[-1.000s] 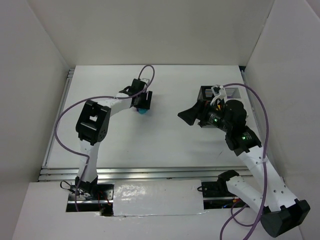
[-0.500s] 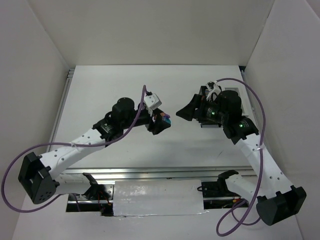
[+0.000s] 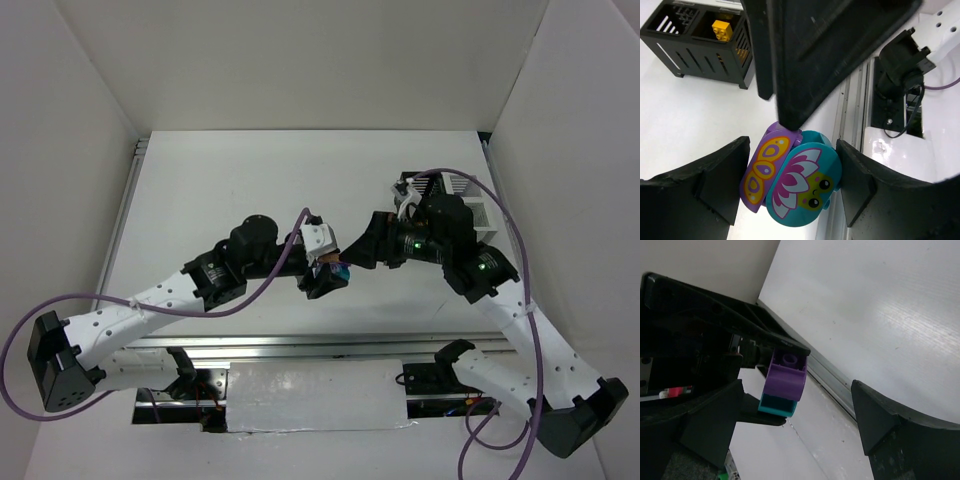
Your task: Sort the legos into containers by color
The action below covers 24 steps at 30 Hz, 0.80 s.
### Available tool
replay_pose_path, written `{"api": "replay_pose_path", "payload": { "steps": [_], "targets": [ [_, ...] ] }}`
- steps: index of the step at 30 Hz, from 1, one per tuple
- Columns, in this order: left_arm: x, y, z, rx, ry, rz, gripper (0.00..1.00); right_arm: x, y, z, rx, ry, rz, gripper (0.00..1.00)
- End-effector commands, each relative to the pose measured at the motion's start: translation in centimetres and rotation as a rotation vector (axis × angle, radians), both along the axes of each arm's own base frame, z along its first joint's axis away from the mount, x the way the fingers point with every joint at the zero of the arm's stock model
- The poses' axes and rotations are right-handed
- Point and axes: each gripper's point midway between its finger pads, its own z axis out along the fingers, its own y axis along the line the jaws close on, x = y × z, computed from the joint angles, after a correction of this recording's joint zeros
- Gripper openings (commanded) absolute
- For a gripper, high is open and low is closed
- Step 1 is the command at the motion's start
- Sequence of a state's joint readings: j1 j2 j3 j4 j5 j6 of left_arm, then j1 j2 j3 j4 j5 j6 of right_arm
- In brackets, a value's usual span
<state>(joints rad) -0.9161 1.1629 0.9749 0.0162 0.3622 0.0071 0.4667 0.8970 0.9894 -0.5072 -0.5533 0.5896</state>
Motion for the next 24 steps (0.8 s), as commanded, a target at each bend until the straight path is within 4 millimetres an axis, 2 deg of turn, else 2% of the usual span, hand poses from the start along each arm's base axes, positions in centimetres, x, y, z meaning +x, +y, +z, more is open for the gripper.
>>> {"api": "replay_pose_path", "payload": {
  "steps": [1,8,9,10,11,14,17,18,19,21,22,23,24],
  "targets": [
    [-0.3,-0.1,2.5,-0.041,-0.098,-0.015,0.00,-1.3,1.2,0.8,0.008,0.008,0.046,0.94],
    [0.3,-0.2,2.2,-0.011,-0.115,0.001,0.00,-2.6,3.0,-1.2,0.009,0.051,0.101,0.88],
    [0.2,-0.3,2.4,-0.020,-0.116,-0.004,0.00,-2.6,3.2,-1.5,0.015,0.065,0.109,0.83],
    [0.1,-0.3,2.5,-0.024,-0.119,-0.005,0.00,-2.5,3.6,-1.4,0.026,0.059,0.117,0.69],
    [0.1,-0.3,2.7,-0.030,-0.123,-0.003,0.00,-2.6,3.8,-1.6,0.027,0.066,0.125,0.65],
    [-0.1,-0.3,3.2,-0.041,-0.132,-0.011,0.00,-2.2,4.3,-2.3,0.012,0.081,0.121,0.61],
    [-0.5,-0.2,3.7,-0.053,-0.139,-0.021,0.00,-2.0,4.8,-3.0,0.007,0.093,0.127,0.49],
    [-0.6,-0.1,3.8,-0.060,-0.143,-0.023,0.00,-2.0,5.1,-2.9,0.020,0.094,0.140,0.38],
    [-0.6,0.0,4.0,-0.067,-0.143,-0.022,0.00,-2.1,5.3,-3.1,0.027,0.100,0.150,0.22],
    [-0.7,0.0,4.1,-0.073,-0.144,-0.022,0.00,-2.4,5.6,-2.6,0.069,0.103,0.169,0.00],
    [-0.7,0.0,4.1,-0.075,-0.141,-0.018,0.00,-2.4,5.9,-2.2,0.096,0.081,0.183,0.00],
    [-0.5,0.1,4.2,-0.076,-0.140,-0.002,0.04,-2.7,6.0,-1.9,0.112,0.076,0.199,0.00],
    [-0.4,0.2,4.3,-0.081,-0.130,0.011,0.20,-2.9,6.0,-1.5,0.123,0.057,0.211,0.00]
  ]
}}
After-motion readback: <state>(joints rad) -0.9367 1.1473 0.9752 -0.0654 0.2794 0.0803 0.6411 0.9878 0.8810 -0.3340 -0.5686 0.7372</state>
